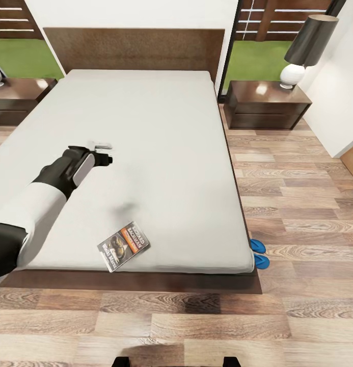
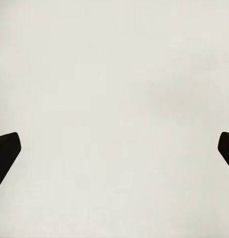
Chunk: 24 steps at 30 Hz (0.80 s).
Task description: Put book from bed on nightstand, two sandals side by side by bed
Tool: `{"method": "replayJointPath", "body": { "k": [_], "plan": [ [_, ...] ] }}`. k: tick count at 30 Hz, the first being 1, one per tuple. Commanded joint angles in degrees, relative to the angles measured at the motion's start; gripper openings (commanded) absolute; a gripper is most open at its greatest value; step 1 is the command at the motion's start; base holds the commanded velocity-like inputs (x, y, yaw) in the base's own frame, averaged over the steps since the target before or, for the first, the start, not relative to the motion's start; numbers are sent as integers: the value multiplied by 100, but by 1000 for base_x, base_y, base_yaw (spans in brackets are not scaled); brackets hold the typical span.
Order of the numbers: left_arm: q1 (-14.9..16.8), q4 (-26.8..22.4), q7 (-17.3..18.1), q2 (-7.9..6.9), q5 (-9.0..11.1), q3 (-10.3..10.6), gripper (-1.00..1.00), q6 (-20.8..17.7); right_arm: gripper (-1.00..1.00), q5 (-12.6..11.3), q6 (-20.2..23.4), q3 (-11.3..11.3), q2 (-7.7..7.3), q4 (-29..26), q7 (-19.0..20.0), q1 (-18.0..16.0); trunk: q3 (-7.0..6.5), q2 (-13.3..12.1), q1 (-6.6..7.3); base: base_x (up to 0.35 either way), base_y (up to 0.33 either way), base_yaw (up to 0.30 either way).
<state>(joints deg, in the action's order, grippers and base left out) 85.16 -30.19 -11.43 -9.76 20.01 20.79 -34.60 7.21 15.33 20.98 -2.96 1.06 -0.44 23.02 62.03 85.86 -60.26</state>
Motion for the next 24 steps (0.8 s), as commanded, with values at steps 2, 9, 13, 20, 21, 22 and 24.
{"method": "replayJointPath", "body": {
  "k": [2, 9, 13, 20, 21, 22, 24],
  "plan": [
    [103, -12, -185, -270, 16, 51, 100, -10, 100, 57, -13, -14, -17, -45, -9, -6, 2, 2, 0, 0, 0, 0],
    [229, -10, -382, -819, -538, 58, 100, 23, 100, 54, -283, -21, -46, -139, -15, -18, 2, 2, 0, 0, 0, 0],
    [253, -3, -418, -972, -883, 48, 100, 67, 100, 49, -464, -22, -55, -170, -28, -35, 2, 2, 0, 0, 0, 0],
    [279, 32, -463, -1415, -1675, 20, 100, 360, 100, 45, -621, -23, -71, -190, -38, -132, 2, 2, 0, 0, 0, 0],
    [281, 44, -471, -1513, -1791, 17, 100, 409, 100, 45, -670, -25, -79, -192, -39, -158, 2, 2, 0, 0, 0, 0],
    [281, 57, -477, -1618, -1891, 16, 100, 451, 100, 43, -735, -27, -88, -194, -40, -183, 2, 2, 0, 0, 0, 0],
    [280, 74, -481, -1733, -1978, 16, 100, 490, 100, 39, -813, -30, -103, -196, -41, -202, 2, 2, 0, 0, 0, 0]
  ]
}}
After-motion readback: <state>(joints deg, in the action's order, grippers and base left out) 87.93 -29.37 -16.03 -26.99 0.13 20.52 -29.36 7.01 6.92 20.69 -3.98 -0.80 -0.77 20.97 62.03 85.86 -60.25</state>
